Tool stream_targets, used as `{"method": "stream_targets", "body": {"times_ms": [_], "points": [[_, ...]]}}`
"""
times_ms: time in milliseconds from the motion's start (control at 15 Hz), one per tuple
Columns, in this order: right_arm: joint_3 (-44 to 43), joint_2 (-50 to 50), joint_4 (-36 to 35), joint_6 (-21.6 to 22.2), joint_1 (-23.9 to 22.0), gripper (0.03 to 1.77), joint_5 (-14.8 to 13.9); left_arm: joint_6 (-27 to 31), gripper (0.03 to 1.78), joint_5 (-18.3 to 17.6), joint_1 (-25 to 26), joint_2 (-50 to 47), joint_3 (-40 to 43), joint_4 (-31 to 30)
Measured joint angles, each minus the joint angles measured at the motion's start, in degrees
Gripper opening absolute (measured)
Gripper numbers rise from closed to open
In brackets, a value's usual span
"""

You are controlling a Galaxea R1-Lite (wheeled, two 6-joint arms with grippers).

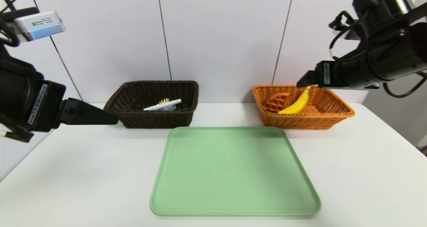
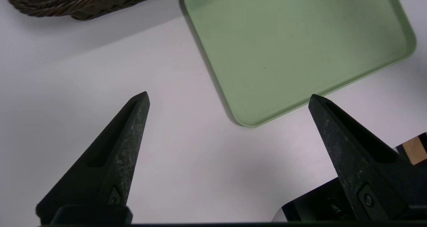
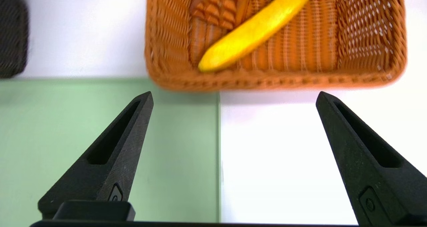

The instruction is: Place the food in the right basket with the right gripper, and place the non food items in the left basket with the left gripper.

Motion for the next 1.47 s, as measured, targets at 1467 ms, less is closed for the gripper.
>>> {"method": "stream_targets", "body": {"times_ms": [1467], "points": [[47.74,-63.73,0.17,-6.21,-11.54,1.69,-0.27,3.77,1.69,9.06,22.93,-54.5,40.75,0.04]]}}
